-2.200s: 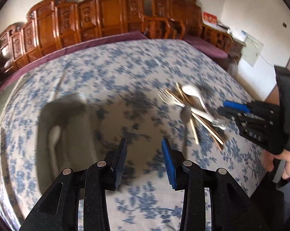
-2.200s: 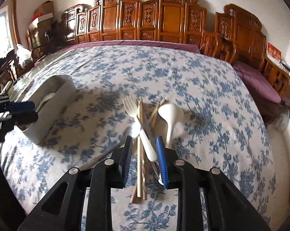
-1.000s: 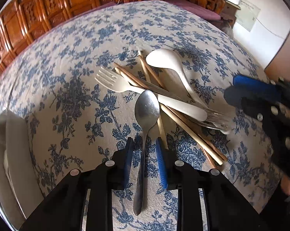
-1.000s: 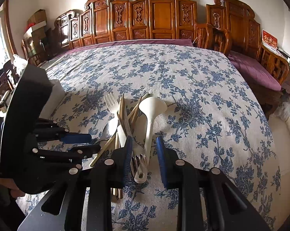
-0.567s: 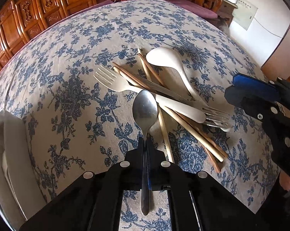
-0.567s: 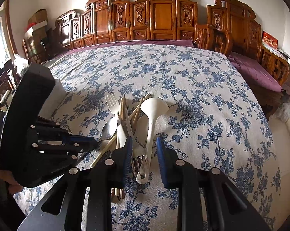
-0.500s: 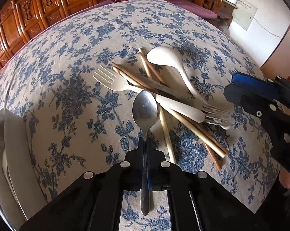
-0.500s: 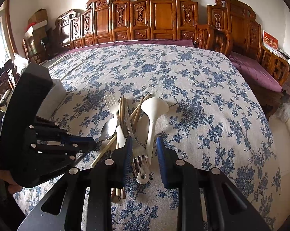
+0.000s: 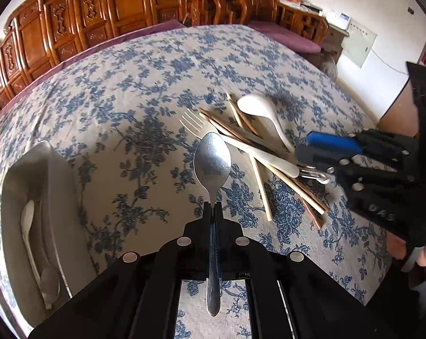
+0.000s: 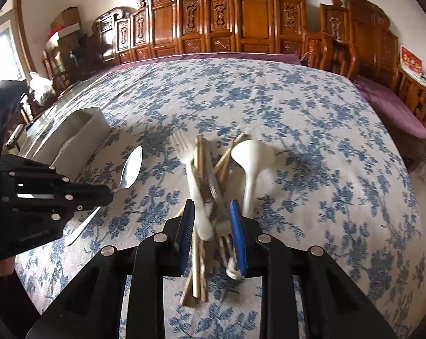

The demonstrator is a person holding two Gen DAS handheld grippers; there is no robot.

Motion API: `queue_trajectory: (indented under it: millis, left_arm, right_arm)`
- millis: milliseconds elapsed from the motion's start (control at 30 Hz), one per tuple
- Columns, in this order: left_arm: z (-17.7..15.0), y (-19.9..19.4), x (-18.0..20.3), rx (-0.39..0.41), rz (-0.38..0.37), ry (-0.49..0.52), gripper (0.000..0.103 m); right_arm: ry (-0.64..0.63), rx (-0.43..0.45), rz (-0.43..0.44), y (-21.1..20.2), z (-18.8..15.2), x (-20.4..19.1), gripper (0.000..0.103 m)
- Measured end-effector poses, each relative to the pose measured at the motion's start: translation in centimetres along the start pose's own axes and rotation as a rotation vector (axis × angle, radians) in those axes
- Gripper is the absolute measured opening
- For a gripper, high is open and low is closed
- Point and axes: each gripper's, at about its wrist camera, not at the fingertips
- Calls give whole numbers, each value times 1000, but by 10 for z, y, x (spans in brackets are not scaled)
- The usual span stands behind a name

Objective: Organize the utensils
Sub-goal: 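Grasp a white plastic fork with the right gripper while the left gripper lifts the metal spoon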

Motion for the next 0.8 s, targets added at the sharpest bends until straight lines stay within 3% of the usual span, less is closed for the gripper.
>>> queue_trajectory:
  millis: [233, 467, 567, 800]
  left_arm:
    - [0, -7, -1, 30, -19, -15, 2]
    - [0, -15, -5, 54, -28, -28, 2]
    - [0, -18, -6, 63, -29, -32, 2]
    - [3, -29, -9, 90, -30, -44, 2]
  right_arm:
    - [-43, -25, 41, 21, 8, -12, 28]
    - [-99, -82, 11, 47, 11, -16, 28]
    - [-123, -91, -1, 49, 9, -19, 20]
    - [-154, -104, -35, 53, 6, -21, 15]
Point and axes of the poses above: each gripper's, at about its wrist camera, not at the fingertips, and y roughly the way its jaws point, x to its right, z to its top, and after that the axes turned 5 degrees about y, right-handed
